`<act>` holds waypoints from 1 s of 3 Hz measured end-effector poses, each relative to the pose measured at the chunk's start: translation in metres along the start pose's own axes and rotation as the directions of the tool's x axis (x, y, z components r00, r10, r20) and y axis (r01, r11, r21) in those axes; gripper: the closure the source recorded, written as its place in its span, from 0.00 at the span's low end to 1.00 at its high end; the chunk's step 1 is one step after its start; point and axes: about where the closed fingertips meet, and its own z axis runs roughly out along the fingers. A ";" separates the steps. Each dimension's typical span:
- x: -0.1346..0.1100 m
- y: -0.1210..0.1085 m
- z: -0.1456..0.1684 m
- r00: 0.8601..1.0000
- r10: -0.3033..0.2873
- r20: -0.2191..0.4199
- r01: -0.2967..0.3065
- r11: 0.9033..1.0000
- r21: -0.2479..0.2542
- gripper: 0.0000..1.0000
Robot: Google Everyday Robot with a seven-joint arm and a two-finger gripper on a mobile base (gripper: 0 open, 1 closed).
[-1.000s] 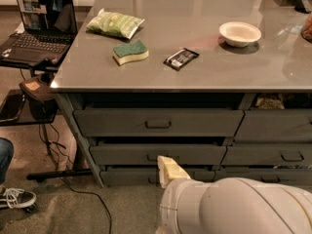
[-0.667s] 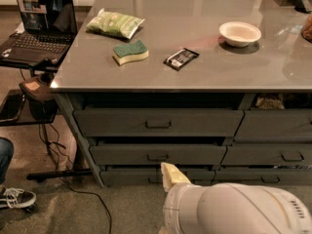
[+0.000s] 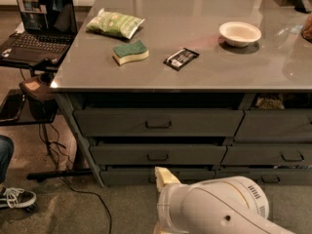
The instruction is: Open bottom drawer
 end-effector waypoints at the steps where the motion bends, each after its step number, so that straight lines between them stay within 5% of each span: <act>1: 0.000 0.000 0.000 1.000 0.000 0.000 0.000 1.000 0.000 0.00; 3: 0.089 -0.001 0.075 0.992 0.123 -0.013 -0.123 0.991 -0.057 0.00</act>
Offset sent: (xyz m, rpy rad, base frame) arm 0.0453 -0.0752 -0.1624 0.0933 0.2013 -0.1465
